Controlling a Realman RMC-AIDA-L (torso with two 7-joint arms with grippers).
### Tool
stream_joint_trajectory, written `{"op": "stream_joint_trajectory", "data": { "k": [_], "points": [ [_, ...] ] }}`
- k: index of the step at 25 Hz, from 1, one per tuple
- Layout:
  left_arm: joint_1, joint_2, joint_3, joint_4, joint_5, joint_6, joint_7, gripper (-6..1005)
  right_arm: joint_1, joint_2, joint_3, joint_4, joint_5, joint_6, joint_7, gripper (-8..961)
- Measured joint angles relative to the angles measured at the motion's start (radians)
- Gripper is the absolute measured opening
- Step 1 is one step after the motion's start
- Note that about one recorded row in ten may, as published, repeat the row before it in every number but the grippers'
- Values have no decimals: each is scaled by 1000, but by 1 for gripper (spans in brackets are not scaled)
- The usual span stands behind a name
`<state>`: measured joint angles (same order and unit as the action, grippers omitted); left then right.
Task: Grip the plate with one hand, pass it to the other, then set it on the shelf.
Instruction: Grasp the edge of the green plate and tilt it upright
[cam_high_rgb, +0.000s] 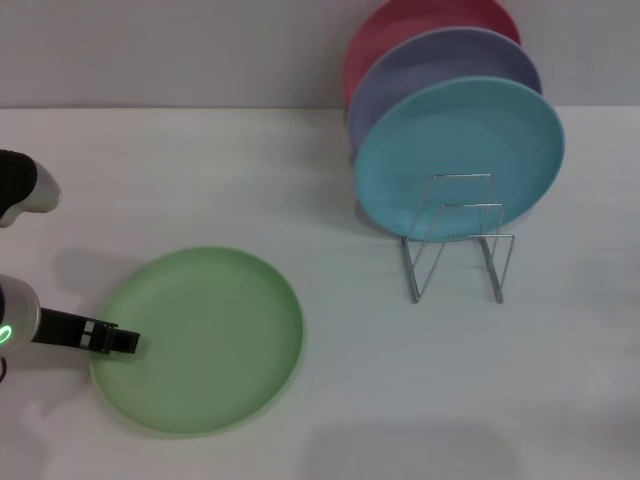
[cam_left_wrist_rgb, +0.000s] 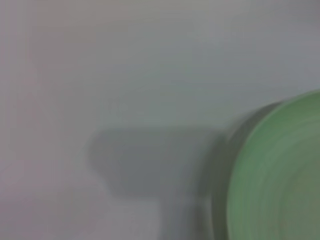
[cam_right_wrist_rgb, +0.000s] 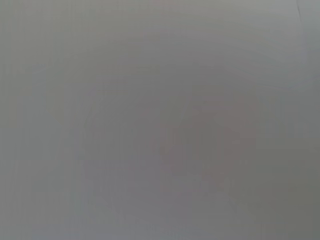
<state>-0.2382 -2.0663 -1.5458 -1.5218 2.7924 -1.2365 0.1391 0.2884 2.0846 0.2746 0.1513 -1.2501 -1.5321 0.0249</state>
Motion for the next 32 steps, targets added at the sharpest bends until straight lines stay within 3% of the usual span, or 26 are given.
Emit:
{"op": "stream_joint_trajectory", "data": {
  "k": [7,10,27,32],
  "points": [
    [-29,3,-3,18,-6,-33,8,731,0,0,0,-2,0,0,0,743],
    [-35,2,-3,22,-2,-34,8,509,0,-1,0,-3,0,0,0,743],
    [-41,2,-1,3,10,-29,18,106,0,-2,0,-3,0,-1,1,742],
    [-42,3,-8,-30,11,-26,36,79,-1,-1,-1,3,-36,-71,6,742]
  ]
}}
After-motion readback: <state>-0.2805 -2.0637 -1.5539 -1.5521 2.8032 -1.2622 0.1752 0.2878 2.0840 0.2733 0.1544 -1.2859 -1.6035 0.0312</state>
